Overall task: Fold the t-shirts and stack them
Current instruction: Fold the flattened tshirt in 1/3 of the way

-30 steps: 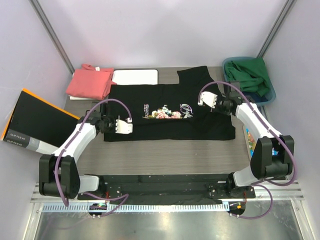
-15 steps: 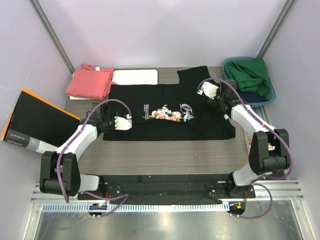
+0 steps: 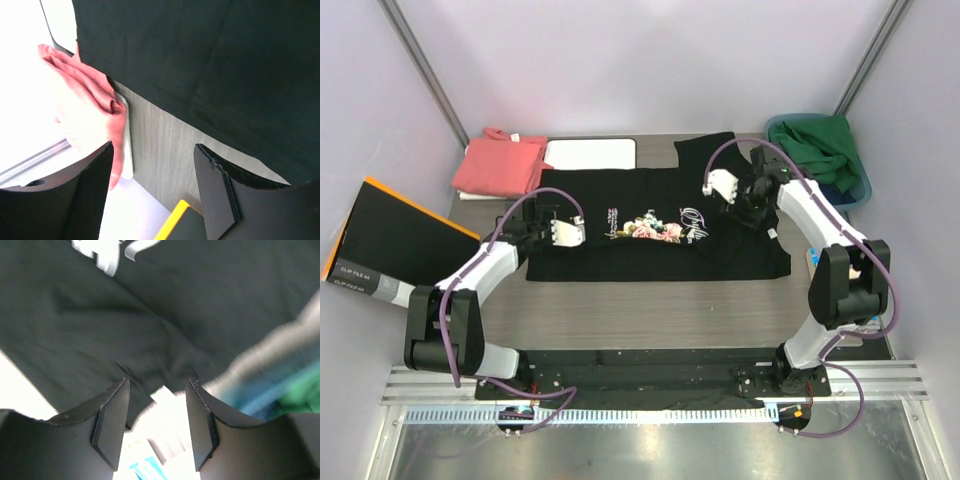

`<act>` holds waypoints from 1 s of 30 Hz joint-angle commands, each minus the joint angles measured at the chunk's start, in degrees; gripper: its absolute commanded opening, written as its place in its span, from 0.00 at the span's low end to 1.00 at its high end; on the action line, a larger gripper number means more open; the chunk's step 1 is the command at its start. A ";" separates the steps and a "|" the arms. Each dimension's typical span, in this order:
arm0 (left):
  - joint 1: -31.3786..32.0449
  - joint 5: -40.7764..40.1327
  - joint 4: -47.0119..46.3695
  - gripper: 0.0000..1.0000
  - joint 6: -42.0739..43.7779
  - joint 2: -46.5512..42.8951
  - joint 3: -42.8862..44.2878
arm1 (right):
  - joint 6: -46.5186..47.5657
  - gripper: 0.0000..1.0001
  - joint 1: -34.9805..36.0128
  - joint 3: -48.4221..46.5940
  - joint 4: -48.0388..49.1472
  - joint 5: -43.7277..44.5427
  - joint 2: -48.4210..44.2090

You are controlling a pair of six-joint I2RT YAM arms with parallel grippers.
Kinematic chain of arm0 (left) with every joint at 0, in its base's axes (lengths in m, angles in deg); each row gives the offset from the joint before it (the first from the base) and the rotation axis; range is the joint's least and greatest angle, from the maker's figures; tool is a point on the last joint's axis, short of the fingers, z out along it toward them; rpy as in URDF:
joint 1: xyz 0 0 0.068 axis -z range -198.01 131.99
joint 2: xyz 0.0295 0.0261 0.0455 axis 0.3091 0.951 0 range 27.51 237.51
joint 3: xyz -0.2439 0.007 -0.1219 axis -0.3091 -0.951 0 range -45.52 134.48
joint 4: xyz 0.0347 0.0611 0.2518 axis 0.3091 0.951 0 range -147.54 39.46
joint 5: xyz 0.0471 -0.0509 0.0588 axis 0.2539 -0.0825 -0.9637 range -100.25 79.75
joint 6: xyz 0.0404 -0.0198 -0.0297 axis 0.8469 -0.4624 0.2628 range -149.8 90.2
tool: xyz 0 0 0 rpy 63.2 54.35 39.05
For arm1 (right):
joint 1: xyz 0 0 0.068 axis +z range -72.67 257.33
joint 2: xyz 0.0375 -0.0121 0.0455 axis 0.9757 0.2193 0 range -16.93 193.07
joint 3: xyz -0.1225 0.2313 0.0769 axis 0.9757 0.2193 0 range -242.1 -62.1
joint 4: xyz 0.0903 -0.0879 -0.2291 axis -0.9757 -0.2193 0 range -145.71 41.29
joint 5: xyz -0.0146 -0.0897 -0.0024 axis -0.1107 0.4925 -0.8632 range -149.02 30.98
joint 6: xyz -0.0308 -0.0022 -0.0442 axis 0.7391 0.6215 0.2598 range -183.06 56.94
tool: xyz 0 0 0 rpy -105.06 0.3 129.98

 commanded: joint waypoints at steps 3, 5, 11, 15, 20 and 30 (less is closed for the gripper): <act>-0.26 -0.36 -4.57 0.66 0.68 1.88 3.41 | 1.49 0.56 5.34 0.10 -10.03 -6.63 2.45; -0.26 -0.80 -5.10 0.66 0.86 2.06 3.50 | 2.37 0.56 6.66 2.47 -9.94 -6.45 2.10; -0.26 -1.15 -5.19 0.66 0.42 1.71 3.33 | 1.93 0.59 8.25 8.10 -6.78 -5.75 1.30; -0.18 -1.24 -5.28 0.66 0.50 1.27 3.06 | 0.53 0.59 8.34 9.16 -3.97 -4.78 2.27; -0.18 -1.41 -5.19 0.66 0.59 1.36 3.85 | -1.58 0.61 8.42 12.14 1.30 -3.20 2.62; -0.18 -1.59 -4.75 0.66 0.68 1.27 4.47 | -3.43 0.60 8.60 14.87 6.67 -1.44 4.38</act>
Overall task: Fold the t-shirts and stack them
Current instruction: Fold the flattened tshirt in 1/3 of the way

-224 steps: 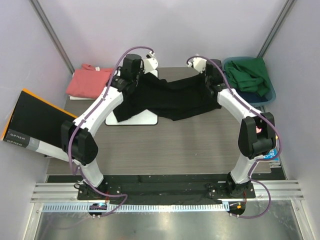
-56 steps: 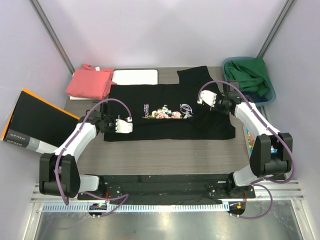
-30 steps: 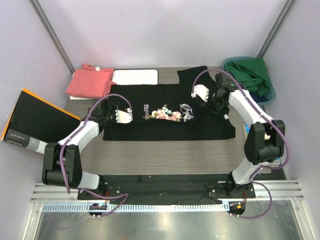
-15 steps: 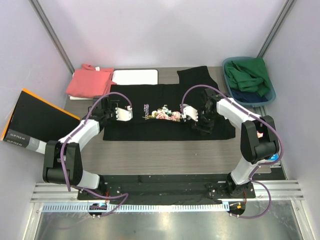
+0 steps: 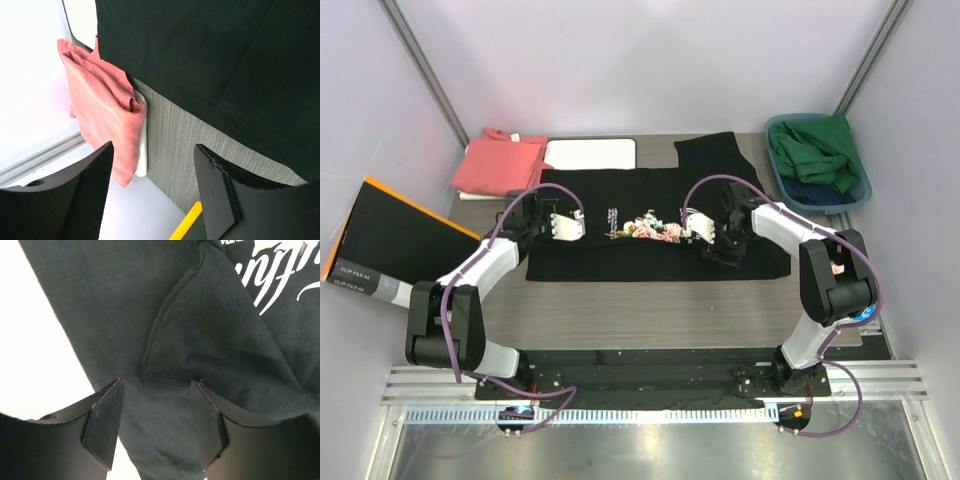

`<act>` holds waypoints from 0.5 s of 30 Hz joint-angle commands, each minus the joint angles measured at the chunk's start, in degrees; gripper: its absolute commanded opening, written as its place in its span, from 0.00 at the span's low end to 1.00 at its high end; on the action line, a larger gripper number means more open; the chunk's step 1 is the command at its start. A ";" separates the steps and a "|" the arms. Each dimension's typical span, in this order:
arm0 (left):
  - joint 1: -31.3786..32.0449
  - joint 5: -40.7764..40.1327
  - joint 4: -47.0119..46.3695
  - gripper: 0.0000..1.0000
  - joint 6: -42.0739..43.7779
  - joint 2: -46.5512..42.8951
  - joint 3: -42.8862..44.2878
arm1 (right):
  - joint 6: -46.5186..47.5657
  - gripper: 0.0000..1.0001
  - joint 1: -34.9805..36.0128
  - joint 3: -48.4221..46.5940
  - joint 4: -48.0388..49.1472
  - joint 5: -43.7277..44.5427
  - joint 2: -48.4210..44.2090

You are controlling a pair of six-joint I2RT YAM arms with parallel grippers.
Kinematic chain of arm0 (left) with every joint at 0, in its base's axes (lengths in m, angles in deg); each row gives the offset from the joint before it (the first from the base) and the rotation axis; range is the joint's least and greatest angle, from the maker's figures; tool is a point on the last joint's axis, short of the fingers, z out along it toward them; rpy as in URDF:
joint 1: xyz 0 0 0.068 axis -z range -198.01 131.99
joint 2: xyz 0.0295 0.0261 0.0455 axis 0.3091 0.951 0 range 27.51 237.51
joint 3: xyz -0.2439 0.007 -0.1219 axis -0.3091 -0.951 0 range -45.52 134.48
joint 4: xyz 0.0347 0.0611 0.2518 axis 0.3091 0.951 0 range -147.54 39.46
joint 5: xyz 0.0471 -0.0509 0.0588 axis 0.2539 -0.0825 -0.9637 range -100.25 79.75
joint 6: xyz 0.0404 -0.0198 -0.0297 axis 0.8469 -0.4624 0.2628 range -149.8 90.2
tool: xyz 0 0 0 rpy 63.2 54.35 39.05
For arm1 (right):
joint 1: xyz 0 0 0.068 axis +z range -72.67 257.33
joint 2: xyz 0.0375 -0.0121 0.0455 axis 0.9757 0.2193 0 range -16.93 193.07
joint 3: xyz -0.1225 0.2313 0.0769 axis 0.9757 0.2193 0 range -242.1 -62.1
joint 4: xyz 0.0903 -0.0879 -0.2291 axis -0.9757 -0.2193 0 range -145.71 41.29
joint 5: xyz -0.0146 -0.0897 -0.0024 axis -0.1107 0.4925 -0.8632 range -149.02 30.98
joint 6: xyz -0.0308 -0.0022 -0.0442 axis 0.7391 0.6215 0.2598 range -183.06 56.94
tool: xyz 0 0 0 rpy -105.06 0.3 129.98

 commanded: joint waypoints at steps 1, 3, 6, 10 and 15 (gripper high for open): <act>-0.18 -0.19 -1.63 0.66 0.07 -0.85 2.63 | -1.68 0.58 0.32 0.92 3.92 1.38 0.75; -0.18 -0.02 -1.71 0.66 0.07 -0.76 2.63 | -1.77 0.54 0.14 1.19 4.80 2.08 0.92; -0.09 0.07 -1.71 0.66 -0.28 -0.50 2.81 | -1.86 0.48 0.23 1.28 5.24 2.78 1.28; -0.18 -0.10 -1.80 0.66 -0.63 -0.15 2.81 | -2.30 0.28 0.32 0.93 5.32 3.22 1.37; -0.18 -0.01 -2.51 0.66 -0.81 0.29 2.72 | -2.38 0.01 0.32 -0.65 4.10 4.37 1.45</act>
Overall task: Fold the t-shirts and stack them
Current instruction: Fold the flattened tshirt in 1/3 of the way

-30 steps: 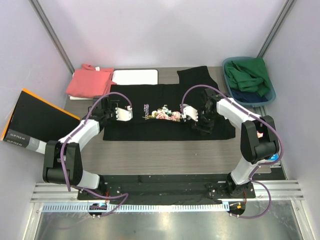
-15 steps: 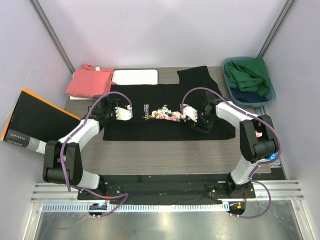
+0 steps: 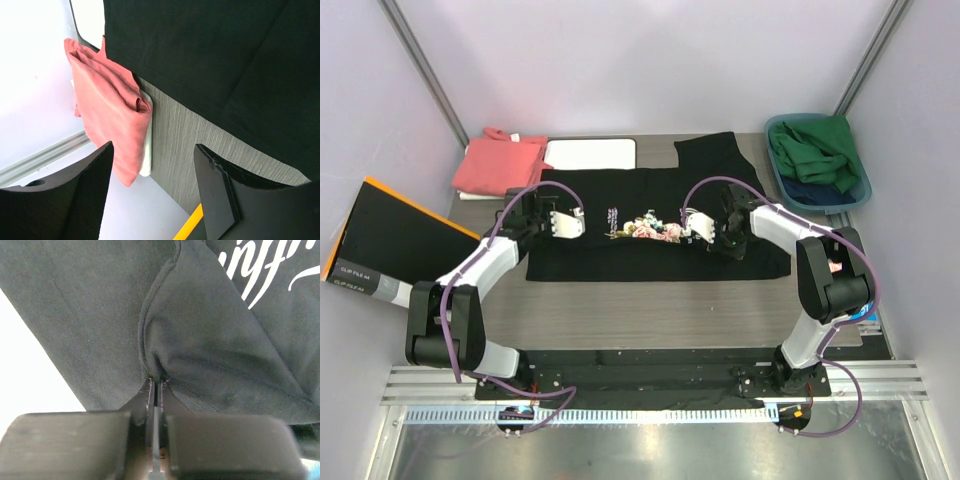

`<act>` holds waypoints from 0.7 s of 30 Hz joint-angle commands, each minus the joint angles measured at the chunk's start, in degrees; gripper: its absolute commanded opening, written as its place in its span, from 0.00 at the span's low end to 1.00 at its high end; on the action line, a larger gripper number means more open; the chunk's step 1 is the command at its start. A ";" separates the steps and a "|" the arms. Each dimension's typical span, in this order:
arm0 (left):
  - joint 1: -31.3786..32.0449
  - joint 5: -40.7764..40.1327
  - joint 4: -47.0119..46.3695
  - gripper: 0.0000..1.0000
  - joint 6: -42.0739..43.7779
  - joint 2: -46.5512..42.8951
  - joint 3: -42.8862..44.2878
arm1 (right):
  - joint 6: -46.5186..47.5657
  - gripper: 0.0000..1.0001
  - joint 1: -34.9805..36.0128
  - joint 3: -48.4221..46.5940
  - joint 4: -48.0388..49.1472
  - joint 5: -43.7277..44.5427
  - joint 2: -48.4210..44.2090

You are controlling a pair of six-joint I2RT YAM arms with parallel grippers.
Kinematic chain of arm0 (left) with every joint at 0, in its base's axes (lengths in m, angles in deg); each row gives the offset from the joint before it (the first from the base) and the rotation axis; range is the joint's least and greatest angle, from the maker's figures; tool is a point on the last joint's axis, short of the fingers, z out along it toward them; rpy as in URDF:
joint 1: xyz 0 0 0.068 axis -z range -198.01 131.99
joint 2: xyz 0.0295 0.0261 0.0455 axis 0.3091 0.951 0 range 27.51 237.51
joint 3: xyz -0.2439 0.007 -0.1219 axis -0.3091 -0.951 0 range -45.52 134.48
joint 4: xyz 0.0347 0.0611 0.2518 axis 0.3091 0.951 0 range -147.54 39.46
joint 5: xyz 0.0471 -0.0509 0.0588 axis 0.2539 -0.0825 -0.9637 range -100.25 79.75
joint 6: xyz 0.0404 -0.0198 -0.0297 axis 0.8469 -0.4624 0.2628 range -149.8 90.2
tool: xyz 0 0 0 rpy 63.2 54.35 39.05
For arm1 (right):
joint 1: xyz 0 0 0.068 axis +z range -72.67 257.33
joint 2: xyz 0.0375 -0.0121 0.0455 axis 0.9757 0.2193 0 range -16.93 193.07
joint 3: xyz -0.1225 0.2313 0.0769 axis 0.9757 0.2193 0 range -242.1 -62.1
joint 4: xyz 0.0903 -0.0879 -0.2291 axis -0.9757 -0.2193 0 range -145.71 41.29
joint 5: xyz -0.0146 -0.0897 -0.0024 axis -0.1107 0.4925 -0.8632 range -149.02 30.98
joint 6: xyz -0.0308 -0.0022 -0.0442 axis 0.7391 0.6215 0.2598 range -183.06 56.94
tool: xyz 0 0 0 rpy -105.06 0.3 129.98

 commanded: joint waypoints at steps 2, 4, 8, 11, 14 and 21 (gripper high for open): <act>-0.09 -0.02 -2.68 0.66 -0.79 0.60 1.91 | -0.46 0.01 0.21 -2.80 -1.21 0.94 0.16; -0.18 0.07 -3.03 0.66 -0.88 0.86 2.09 | -0.99 0.01 0.29 -4.82 -1.75 0.50 -0.01; -0.18 0.34 -3.56 0.66 -0.88 1.39 2.09 | -1.43 0.01 0.30 -7.90 -3.24 0.58 -0.19; -0.18 0.51 -4.09 0.66 -1.23 1.74 2.18 | -1.25 0.01 0.65 -10.61 -3.60 0.93 -0.36; -0.18 0.69 -4.44 0.65 -1.32 2.00 2.18 | -1.16 0.01 1.26 -13.42 -3.51 1.28 0.51; -0.18 0.87 -5.32 0.66 -1.58 2.71 2.18 | -0.20 0.01 2.14 -19.59 -0.35 4.09 5.08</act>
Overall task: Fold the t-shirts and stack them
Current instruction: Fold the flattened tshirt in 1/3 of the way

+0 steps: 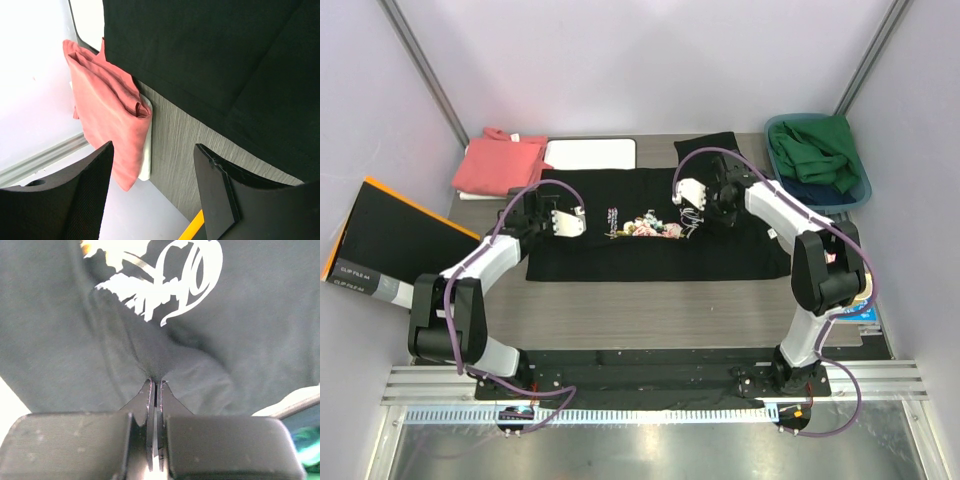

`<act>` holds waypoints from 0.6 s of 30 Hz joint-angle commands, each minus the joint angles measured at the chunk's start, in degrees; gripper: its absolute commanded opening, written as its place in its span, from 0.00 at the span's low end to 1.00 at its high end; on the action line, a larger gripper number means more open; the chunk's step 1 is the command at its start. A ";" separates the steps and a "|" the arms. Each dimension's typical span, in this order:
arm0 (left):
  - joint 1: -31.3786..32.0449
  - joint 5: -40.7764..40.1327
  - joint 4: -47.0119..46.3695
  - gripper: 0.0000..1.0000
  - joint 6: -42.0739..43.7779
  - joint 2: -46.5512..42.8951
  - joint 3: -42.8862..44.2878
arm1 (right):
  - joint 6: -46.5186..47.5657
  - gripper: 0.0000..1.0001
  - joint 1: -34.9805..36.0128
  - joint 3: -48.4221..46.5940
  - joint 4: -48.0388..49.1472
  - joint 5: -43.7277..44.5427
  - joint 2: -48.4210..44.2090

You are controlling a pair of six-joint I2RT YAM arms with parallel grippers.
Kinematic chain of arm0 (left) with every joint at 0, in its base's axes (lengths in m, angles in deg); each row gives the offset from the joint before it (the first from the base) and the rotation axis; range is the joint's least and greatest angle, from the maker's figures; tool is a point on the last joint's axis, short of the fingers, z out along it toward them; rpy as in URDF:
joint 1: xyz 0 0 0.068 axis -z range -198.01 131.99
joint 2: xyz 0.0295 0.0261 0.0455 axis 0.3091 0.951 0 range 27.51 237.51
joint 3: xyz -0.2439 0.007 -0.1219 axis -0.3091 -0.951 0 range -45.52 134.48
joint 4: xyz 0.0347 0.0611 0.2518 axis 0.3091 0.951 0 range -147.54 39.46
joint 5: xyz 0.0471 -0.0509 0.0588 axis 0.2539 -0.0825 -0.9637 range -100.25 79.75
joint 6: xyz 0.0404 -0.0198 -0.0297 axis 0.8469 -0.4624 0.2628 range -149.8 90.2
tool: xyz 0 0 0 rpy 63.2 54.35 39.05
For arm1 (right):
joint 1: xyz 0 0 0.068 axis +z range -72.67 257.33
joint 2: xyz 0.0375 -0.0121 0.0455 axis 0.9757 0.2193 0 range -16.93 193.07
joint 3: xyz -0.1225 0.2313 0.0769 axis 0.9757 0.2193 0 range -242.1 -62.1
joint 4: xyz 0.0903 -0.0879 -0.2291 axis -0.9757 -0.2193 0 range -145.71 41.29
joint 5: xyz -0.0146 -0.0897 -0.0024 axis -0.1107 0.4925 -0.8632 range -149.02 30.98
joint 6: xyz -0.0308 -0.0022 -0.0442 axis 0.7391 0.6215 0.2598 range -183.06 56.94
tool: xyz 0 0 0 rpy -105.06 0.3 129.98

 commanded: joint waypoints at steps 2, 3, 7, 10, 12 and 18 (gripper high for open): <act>-0.09 0.91 -2.91 0.66 -1.49 0.61 2.13 | 0.35 0.02 0.81 -5.27 5.92 3.42 3.23; -0.09 0.82 -2.92 0.66 -1.58 0.70 2.13 | 0.17 0.04 1.16 -5.46 7.43 4.91 3.67; 0.00 0.73 -3.00 0.66 -1.93 0.87 1.69 | -3.07 0.19 2.65 -3.71 23.91 13.23 4.46; 0.35 0.64 -3.00 0.66 -2.37 1.05 1.43 | -5.63 0.31 3.62 -0.37 35.95 19.40 3.76; 0.35 0.47 -3.00 0.66 -2.64 1.23 1.43 | -5.72 0.40 3.80 1.57 39.33 21.87 3.15; 0.44 0.47 -3.00 0.66 -2.81 1.75 1.43 | -5.72 0.58 3.89 5.26 42.16 24.96 1.22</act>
